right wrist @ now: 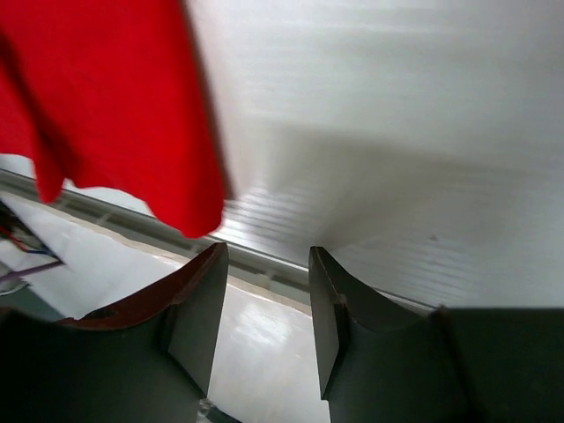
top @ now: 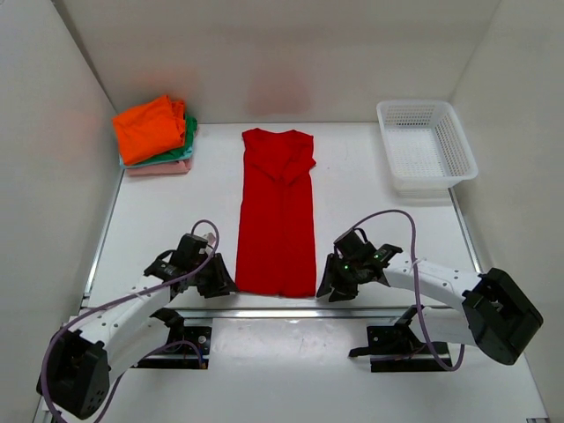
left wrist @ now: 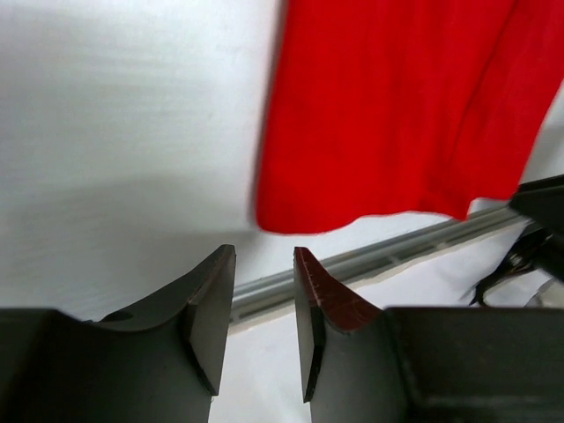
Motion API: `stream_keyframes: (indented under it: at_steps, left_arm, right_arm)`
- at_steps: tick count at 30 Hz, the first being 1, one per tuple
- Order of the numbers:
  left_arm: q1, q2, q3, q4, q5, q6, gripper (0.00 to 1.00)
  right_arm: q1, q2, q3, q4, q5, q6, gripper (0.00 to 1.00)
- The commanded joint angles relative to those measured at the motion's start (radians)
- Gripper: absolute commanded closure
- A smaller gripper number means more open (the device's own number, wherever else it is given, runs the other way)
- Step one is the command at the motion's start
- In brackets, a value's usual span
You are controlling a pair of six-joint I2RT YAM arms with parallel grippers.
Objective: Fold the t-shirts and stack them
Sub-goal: Grab the bottom of the folded rectangular tshirt with both arms
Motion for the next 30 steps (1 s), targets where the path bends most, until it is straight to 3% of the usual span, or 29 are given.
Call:
stream_keyframes:
  at_steps: [1,5,14,24,25,28,30]
  left_arm:
    - [0.014,-0.052,-0.016,0.115,-0.030,-0.058,0.55]
    - [0.016,-0.080,-0.038,0.172,-0.038,-0.095,0.56]
    - [0.007,-0.038,-0.030,0.095,-0.117,-0.044,0.53]
    - [-0.062,0.098,-0.010,0.163,-0.119,-0.030,0.54]
    - [-0.065,0.114,-0.010,0.173,-0.121,-0.024,0.58]
    - [-0.072,0.143,-0.010,0.187,-0.116,-0.015,0.66]
    - [-0.070,0.167,-0.012,0.178,-0.104,0.008,0.81]
  right_arm:
    - [0.011,0.017,-0.001,0.136,-0.023,0.080,0.60]
    - [0.028,0.042,0.009,0.176,-0.017,0.096,0.60]
    - [0.070,0.093,0.022,0.160,0.001,0.111,0.59]
    - [0.074,0.120,0.048,0.146,0.000,0.097,0.61]
    - [0.073,0.125,0.045,0.143,0.001,0.090,0.66]
    - [0.050,0.113,0.023,0.160,-0.008,0.080,0.66]
    - [0.030,0.104,0.002,0.188,-0.022,0.071,0.68]
